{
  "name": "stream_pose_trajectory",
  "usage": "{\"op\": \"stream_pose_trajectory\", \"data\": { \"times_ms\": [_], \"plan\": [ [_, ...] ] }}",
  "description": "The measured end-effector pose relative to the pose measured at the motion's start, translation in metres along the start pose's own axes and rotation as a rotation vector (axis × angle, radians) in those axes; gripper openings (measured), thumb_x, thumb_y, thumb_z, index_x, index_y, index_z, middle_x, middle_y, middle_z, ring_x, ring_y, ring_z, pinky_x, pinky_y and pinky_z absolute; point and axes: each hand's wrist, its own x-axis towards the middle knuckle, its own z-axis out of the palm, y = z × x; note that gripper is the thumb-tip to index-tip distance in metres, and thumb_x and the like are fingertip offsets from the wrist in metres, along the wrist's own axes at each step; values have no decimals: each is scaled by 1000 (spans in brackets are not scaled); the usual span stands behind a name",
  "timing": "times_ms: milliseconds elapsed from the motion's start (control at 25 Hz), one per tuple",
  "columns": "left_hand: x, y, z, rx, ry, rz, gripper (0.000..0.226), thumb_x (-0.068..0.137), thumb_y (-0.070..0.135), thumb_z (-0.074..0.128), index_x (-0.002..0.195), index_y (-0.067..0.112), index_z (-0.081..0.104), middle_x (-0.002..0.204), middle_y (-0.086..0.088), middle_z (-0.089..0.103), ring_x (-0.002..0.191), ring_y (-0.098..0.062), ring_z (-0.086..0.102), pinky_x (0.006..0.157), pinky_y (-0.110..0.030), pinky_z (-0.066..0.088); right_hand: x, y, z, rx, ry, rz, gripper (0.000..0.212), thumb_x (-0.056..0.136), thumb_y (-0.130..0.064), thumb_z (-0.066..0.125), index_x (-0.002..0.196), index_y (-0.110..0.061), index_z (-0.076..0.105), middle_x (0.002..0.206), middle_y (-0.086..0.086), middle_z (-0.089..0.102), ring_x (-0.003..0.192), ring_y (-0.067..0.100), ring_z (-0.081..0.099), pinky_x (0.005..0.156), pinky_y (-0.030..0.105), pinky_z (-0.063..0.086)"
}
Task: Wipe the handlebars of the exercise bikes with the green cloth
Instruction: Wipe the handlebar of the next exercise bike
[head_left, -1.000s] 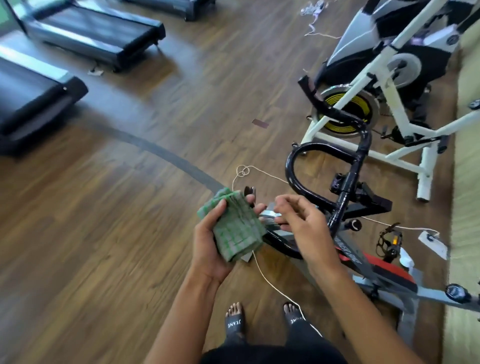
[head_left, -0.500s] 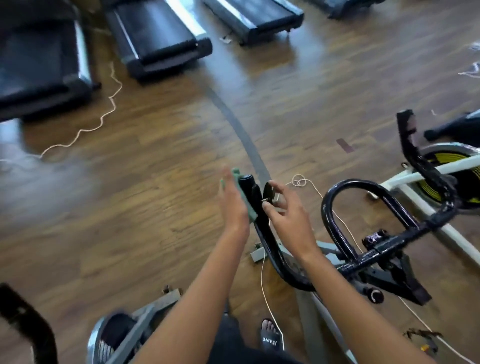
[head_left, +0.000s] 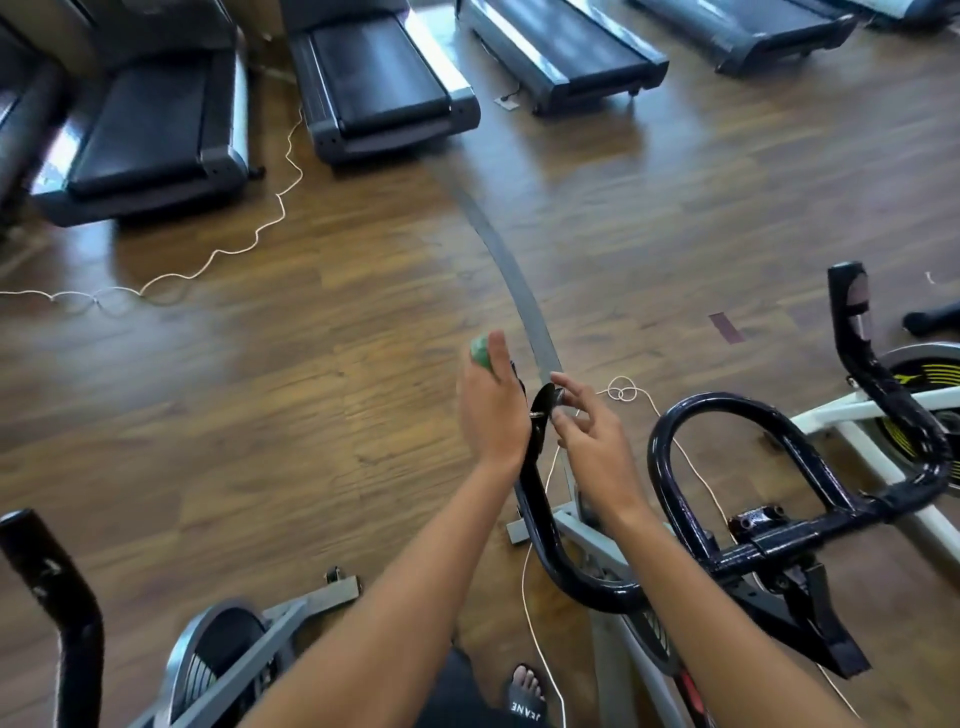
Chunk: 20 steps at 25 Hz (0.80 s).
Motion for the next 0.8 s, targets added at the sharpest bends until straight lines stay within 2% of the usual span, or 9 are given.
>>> {"op": "stream_pose_trajectory", "data": {
  "times_ms": [80, 200, 280, 360, 400, 480, 560, 640, 800],
  "plan": [
    [19, 10, -8, 247, -94, 216, 51, 102, 55, 32, 82, 16, 58, 83, -1, 65, 74, -21, 60, 65, -32, 42, 2, -2, -3, 0, 15, 3, 35, 100, -20, 52, 128, -40, 59, 115, -13, 63, 105, 6, 63, 99, 44, 52],
    [32, 10, -24, 713, -273, 564, 47, 103, 53, 36, 93, 15, 63, 85, 1, 60, 74, -20, 55, 61, -33, 40, 1, -2, -11, -4, 41, 11, 28, 102, -25, 51, 126, -36, 59, 115, -12, 63, 106, 6, 62, 98, 41, 52],
    [44, 12, -32, 858, -403, 692, 42, 103, 51, 38, 96, 18, 64, 90, -1, 60, 76, -21, 55, 61, -32, 37, -2, 0, -18, -17, 51, 16, 26, 102, -27, 51, 126, -32, 60, 115, -10, 63, 106, 6, 62, 97, 40, 53],
    [48, 16, -32, 780, -488, 578, 46, 102, 52, 37, 92, 19, 67, 89, 1, 66, 76, -17, 58, 65, -33, 43, -6, 2, -25, -51, 70, -3, 24, 102, -26, 51, 125, -28, 61, 115, -9, 64, 104, 5, 62, 95, 37, 54],
    [44, 15, -29, 606, -454, 456, 48, 102, 52, 36, 90, 19, 69, 85, 2, 68, 74, -16, 61, 68, -34, 48, -8, 4, -29, -95, 104, -32, 23, 102, -25, 51, 123, -26, 62, 114, -8, 63, 103, 5, 61, 94, 36, 54],
    [23, 11, -19, 158, -245, 176, 50, 103, 52, 35, 89, 18, 69, 79, 3, 68, 67, -12, 60, 69, -33, 48, -12, 10, -41, -234, 230, -112, 21, 102, -22, 51, 120, -23, 62, 113, -7, 60, 104, 10, 59, 94, 38, 53],
    [-4, 10, -9, -152, -37, -109, 45, 103, 56, 32, 86, 28, 62, 74, 6, 61, 62, -9, 55, 63, -29, 43, -16, 20, -58, -387, 364, -138, 22, 100, -24, 51, 121, -22, 59, 116, -5, 56, 108, 17, 56, 96, 43, 49],
    [-37, 1, -2, -145, 55, -257, 39, 102, 59, 26, 83, 35, 52, 76, 11, 58, 65, -5, 54, 62, -27, 39, -20, 29, -70, -506, 362, -15, 35, 101, -33, 48, 134, -22, 49, 125, 2, 54, 117, 26, 53, 97, 45, 45],
    [-66, -31, -10, -36, -72, -235, 44, 101, 59, 25, 100, 25, 53, 88, 2, 61, 77, -17, 58, 63, -30, 38, -34, 40, -66, -627, 174, 251, 63, 103, -54, 31, 156, -34, 6, 123, 19, 63, 110, 39, 60, 79, 43, 39]
  ]
}}
